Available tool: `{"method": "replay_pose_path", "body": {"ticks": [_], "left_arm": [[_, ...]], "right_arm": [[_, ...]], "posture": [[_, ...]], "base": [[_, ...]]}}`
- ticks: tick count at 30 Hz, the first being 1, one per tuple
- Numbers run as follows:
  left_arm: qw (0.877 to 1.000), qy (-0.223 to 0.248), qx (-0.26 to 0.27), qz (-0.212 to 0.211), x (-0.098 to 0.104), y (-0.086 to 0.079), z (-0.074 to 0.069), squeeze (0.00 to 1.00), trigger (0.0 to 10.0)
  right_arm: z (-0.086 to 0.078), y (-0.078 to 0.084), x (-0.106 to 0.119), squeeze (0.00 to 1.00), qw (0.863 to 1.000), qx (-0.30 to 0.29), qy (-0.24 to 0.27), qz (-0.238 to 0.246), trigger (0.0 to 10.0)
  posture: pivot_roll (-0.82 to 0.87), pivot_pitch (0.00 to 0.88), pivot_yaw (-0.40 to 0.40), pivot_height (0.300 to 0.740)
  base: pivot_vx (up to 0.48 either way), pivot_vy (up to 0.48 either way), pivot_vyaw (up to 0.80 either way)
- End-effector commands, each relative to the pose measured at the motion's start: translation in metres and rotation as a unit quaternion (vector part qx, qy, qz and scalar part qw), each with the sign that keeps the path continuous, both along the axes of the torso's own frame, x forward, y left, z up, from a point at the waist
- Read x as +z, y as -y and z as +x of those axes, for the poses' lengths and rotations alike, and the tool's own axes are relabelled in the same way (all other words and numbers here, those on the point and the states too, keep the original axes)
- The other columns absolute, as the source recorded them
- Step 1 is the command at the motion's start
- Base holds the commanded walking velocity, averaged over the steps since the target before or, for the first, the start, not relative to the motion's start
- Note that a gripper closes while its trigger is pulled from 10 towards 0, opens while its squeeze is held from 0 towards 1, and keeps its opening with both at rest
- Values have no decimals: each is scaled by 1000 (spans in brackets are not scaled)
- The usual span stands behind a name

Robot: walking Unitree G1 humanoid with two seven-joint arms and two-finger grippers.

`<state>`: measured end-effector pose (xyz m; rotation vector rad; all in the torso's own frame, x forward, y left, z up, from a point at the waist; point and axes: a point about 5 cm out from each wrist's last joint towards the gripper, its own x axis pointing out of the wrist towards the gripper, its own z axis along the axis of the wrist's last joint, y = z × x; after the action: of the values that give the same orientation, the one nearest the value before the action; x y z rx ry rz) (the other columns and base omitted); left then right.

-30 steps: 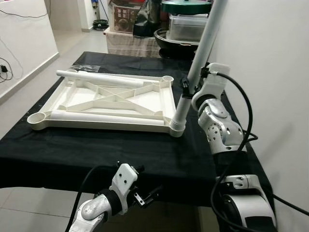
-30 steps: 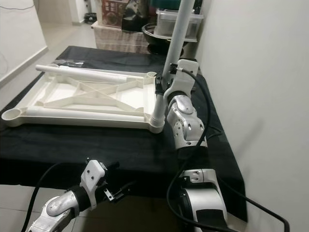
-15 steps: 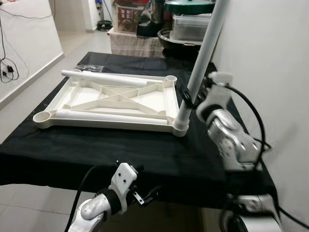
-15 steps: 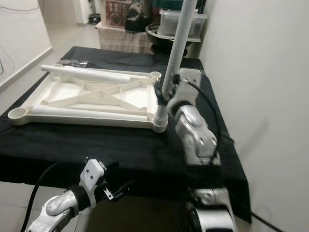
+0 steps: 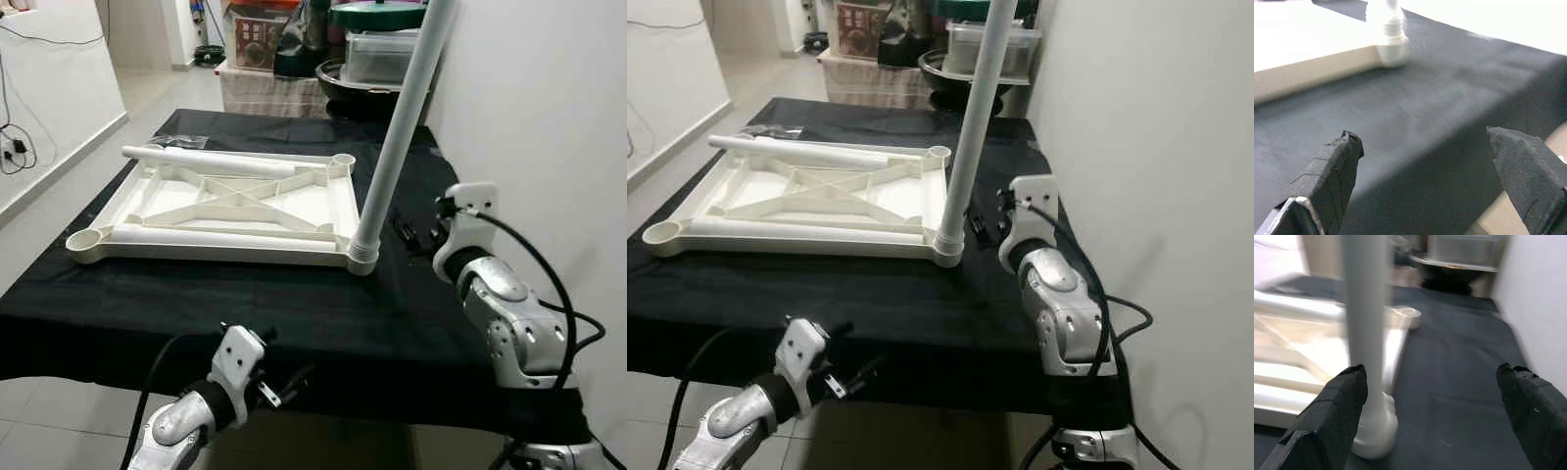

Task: Building children table

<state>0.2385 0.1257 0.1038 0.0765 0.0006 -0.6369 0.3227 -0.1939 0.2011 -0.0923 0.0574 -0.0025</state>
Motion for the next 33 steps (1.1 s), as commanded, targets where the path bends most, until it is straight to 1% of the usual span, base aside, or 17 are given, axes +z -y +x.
{"method": "replay_pose_path", "body": {"ticks": [1, 3, 4, 5, 6, 8, 9, 10, 12, 13, 14, 15, 18, 22, 23, 24, 33], "left_arm": [[998, 32, 61, 0, 11, -14, 3, 0, 10000], [998, 32, 61, 0, 11, -14, 3, 0, 10000], [992, 58, 115, 9, 20, -26, 5, 0, 10000], [992, 58, 115, 9, 20, -26, 5, 0, 10000], [981, 82, 174, 17, 28, -41, 4, 0, 10000], [981, 82, 174, 17, 28, -41, 4, 0, 10000], [971, 96, 219, 19, 34, -52, 2, 0, 10000], [961, 108, 254, 13, 41, -60, -1, 0, 10000], [961, 108, 254, 13, 41, -60, -1, 0, 10000], [956, 115, 271, 7, 46, -64, -4, 0, 10000], [955, 121, 269, 7, 48, -64, -5, 0, 10000], [955, 121, 269, 7, 48, -64, -5, 0, 10000], [961, 133, 243, 1, 51, -56, -8, 0, 10000], [961, 138, 239, -5, 54, -53, -7, 0, 10000], [960, 141, 243, -9, 56, -53, -5, 0, 10000], [959, 143, 245, -12, 57, -52, -5, 0, 10000], [957, 143, 251, -12, 59, -54, -5, 0, 10000]], "right_arm": [[-6, 14, -9, 0, 998, -55, -10, -26, 10000], [-6, 14, -9, 0, 998, -55, -10, -26, 10000], [-11, 23, -15, 0, 994, -95, -4, -45, 10000], [-11, 23, -15, 0, 994, -95, -4, -45, 10000], [-14, 38, -19, 0, 986, -149, 4, -74, 10000], [-14, 38, -19, 0, 986, -149, 4, -74, 10000], [-16, 49, -20, 0, 977, -193, 15, -88, 10000], [-17, 55, -18, 0, 972, -216, 31, -90, 10000], [-17, 55, -18, 0, 972, -216, 31, -90, 10000], [-17, 55, -15, 0, 970, -220, 48, -90, 10000], [-17, 51, -12, 0, 973, -208, 62, -82, 10000], [-17, 51, -12, 0, 973, -208, 62, -82, 10000], [-16, 41, -12, 0, 977, -188, 75, -61, 10000], [-14, 39, -10, 0, 979, -178, 85, -45, 10000], [-12, 35, -5, 0, 980, -161, 110, -26, 10000], [-10, 34, -3, 0, 981, -154, 118, -21, 10000], [-2, 38, 0, 0, 976, -172, 133, -30, 10000]], "posture": [[-9, 0, -79, 740], [-9, 0, -79, 740], [-2, 0, -79, 740], [-2, 0, -79, 740], [18, 0, -90, 740], [18, 0, -90, 740], [19, 0, -90, 740], [32, 0, -93, 740], [32, 0, -93, 740], [33, 0, -93, 740], [40, 0, -95, 740], [40, 0, -95, 740], [39, 0, -89, 740], [38, 0, -86, 740], [37, 0, -84, 740], [38, 0, -84, 740], [46, 0, -86, 740]], "base": [[0, 0, 0], [0, 0, 0], [0, 0, 0], [0, 0, 0], [0, 0, 0], [0, 0, 0], [0, 0, 0], [0, 0, 0], [0, 0, 0], [0, 0, 0], [0, 0, 0], [0, 0, 0], [0, 0, 0], [133, 0, 0], [300, 0, 0], [341, 0, 0], [409, 0, 0]]}}
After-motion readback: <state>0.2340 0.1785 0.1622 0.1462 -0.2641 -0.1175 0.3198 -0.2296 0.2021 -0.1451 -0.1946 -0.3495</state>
